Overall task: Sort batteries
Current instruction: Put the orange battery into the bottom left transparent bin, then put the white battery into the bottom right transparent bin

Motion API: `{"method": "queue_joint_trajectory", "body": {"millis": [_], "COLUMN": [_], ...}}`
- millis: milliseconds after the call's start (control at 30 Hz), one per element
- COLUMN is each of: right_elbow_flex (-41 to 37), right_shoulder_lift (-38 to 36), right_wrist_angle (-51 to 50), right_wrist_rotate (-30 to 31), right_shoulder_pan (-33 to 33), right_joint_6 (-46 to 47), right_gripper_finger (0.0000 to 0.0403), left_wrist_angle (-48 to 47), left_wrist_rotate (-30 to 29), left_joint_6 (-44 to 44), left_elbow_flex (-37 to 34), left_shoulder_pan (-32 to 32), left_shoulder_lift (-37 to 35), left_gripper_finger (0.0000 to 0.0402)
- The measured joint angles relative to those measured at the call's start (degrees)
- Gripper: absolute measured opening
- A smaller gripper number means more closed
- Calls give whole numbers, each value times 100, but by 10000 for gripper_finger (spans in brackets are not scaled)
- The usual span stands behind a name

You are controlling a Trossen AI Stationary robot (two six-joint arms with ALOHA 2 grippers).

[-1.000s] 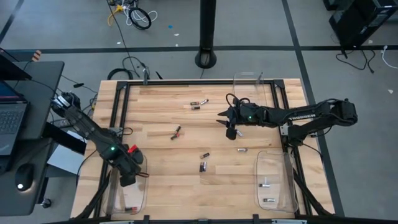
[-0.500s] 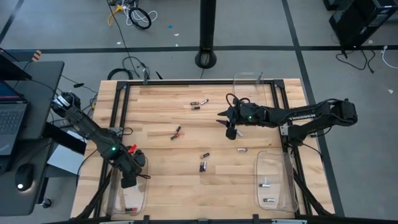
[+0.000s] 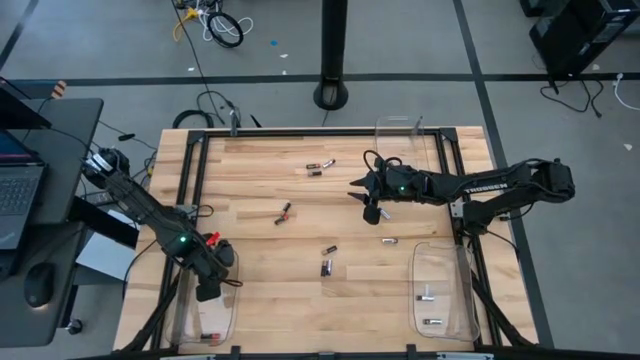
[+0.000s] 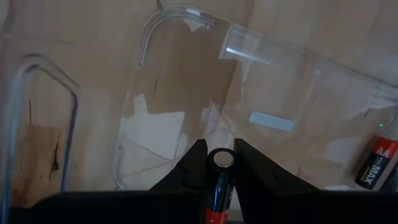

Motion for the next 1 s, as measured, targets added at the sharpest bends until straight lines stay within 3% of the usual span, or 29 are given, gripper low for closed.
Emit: {"method": "queue_joint_trajectory", "body": {"millis": [200,400,600,733,933,1000], "right_elbow_flex": [0,0,0,0,0,0], "right_shoulder_lift": [0,0,0,0,0,0], "right_wrist_angle": [0,0,0,0,16,15], "right_wrist_rotate": [1,2,2,39,52,53], "right_shoulder_pan": [0,0,0,0,0,0], "right_joint_6": [-2,-1,-2,-53,-111,-111], "right_gripper_finger": [151,151,151,151,151,151], "left_wrist_angle": [-8,-10,-50,-189,-436,-362], "left_wrist_rotate": [-67,-73,-108,-649,-1804,-2217], "left_joint_6": [-4,-4,-2,257,623,759], "left_elbow_flex": [0,0,76,560,1181,1185], "left_shoulder_pan": [-1,-1,1,1,101,198], "left_shoulder_lift": [2,2,4,-47,-492,-692], "left_gripper_finger": [63,135,141,114,16,9]}}
